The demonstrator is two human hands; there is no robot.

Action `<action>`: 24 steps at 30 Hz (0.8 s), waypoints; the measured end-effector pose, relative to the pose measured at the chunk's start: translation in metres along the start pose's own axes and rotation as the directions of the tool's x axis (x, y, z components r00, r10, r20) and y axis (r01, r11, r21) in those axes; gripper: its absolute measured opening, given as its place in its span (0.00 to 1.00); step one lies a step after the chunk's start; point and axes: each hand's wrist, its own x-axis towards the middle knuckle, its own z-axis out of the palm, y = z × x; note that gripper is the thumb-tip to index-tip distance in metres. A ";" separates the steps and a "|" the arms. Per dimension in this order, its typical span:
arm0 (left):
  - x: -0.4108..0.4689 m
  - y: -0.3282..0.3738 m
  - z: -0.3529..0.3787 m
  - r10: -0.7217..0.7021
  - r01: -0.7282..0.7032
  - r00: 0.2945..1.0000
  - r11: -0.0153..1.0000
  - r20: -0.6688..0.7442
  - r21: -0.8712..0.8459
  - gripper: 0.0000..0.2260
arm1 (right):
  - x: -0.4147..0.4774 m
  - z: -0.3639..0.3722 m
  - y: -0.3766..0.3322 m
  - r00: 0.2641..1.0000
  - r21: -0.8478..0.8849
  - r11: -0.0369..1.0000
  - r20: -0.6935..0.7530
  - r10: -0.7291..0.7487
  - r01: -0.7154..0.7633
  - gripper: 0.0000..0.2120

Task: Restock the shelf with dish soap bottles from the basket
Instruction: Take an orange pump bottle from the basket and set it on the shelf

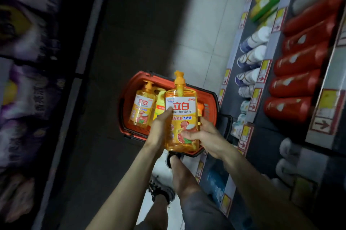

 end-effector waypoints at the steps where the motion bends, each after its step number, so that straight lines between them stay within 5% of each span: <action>1: -0.014 0.007 -0.003 0.039 -0.039 0.999 0.999 -0.012 -0.020 0.13 | -0.010 0.008 -0.010 1.000 -0.028 0.999 0.016 -0.015 0.015 0.35; 14: -0.278 0.073 -0.075 0.375 -0.378 0.921 0.926 -0.108 -0.010 0.21 | -0.172 0.172 -0.089 0.945 -0.317 0.898 0.214 -0.247 0.306 0.40; 24: -0.471 0.070 -0.183 0.710 -0.691 0.673 0.703 -0.206 0.166 0.25 | -0.282 0.339 -0.124 0.789 -0.438 0.694 0.526 -0.317 0.571 0.48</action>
